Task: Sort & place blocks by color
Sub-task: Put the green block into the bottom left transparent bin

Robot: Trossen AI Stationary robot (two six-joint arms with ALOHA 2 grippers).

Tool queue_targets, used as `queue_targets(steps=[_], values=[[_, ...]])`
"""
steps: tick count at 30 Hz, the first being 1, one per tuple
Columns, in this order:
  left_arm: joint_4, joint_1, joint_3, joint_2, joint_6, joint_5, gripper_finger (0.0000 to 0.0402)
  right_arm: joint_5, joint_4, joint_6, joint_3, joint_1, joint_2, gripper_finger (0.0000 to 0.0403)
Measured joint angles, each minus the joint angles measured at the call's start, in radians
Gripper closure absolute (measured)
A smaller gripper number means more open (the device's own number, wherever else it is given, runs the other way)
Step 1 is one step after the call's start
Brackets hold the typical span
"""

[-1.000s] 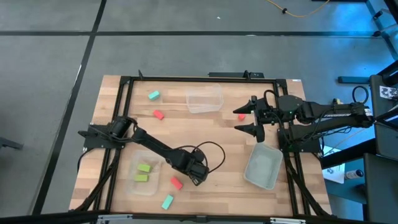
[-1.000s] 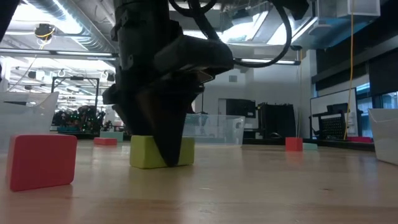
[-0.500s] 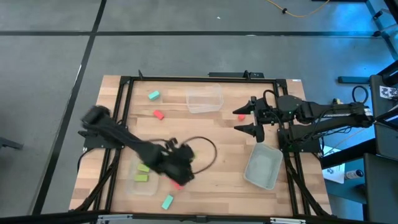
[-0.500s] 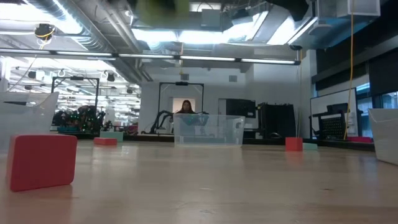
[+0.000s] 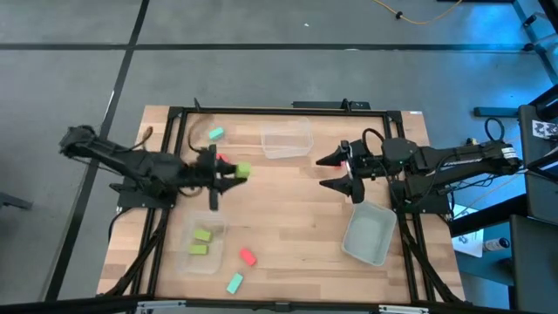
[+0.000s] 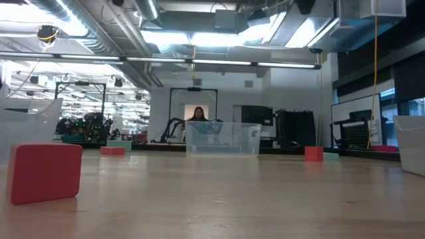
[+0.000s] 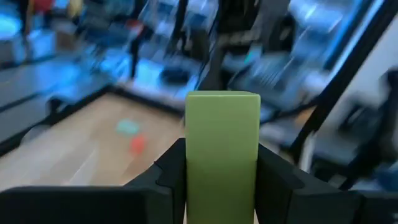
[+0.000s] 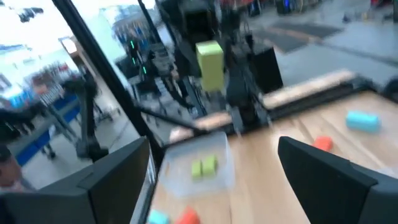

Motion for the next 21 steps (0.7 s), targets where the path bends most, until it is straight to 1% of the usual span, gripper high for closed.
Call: queue_targets(steps=[1,3,6,12,21], values=[[0.056,0.032,-0.040,-0.022,0.006,0.046,0.0284,0.000,0.030,-0.003,0.000,0.000,0.007,0.0044],[0.109,0.079,-0.089,-0.044,0.000,0.111,0.0284,0.004,0.071,-0.007,0.000,0.000,0.020,0.0044],[0.124,0.112,-0.102,-0.046,-0.012,0.168,0.0284,0.003,0.085,-0.009,0.000,0.000,0.036,0.0044],[0.139,0.125,-0.102,-0.038,-0.005,0.185,0.0284,0.002,0.078,-0.037,0.000,0.000,0.060,0.0044],[0.142,0.124,-0.102,-0.036,0.009,0.171,0.0284,-0.001,0.053,-0.110,0.000,0.000,0.060,0.0044]])
